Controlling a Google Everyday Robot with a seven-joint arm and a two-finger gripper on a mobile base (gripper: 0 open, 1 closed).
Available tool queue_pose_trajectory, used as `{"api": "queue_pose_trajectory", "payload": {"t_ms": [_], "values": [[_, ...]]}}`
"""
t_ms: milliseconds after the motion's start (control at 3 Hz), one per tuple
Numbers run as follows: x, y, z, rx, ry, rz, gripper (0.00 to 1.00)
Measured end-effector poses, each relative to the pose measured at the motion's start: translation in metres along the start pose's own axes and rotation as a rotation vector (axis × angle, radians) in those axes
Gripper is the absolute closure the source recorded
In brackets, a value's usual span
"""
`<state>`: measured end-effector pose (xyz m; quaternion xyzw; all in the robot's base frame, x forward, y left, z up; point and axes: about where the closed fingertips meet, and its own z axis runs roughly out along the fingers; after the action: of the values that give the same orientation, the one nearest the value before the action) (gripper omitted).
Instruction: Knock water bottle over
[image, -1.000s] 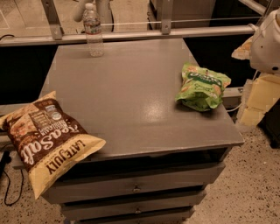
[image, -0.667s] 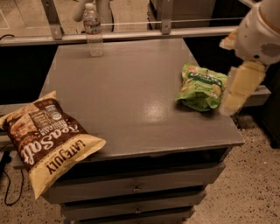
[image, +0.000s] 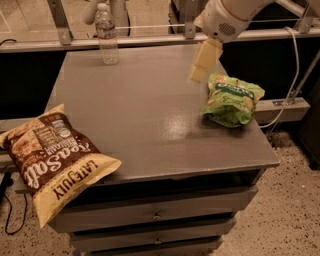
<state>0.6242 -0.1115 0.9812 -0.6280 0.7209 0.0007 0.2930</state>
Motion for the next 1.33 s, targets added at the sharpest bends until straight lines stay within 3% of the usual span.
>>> {"api": "queue_pose_trajectory", "payload": {"t_ms": [333,667,1000,1333], "values": [[-0.049,-0.039,0.033,0.037,-0.119,0.007,0.00],[-0.049,-0.039,0.033,0.037,-0.119,0.007,0.00],[-0.067,-0.058,0.050,0.073,-0.202,0.023,0.00],[-0.100,-0.092,0.100,0.116,-0.354,0.130,0.00]]}}
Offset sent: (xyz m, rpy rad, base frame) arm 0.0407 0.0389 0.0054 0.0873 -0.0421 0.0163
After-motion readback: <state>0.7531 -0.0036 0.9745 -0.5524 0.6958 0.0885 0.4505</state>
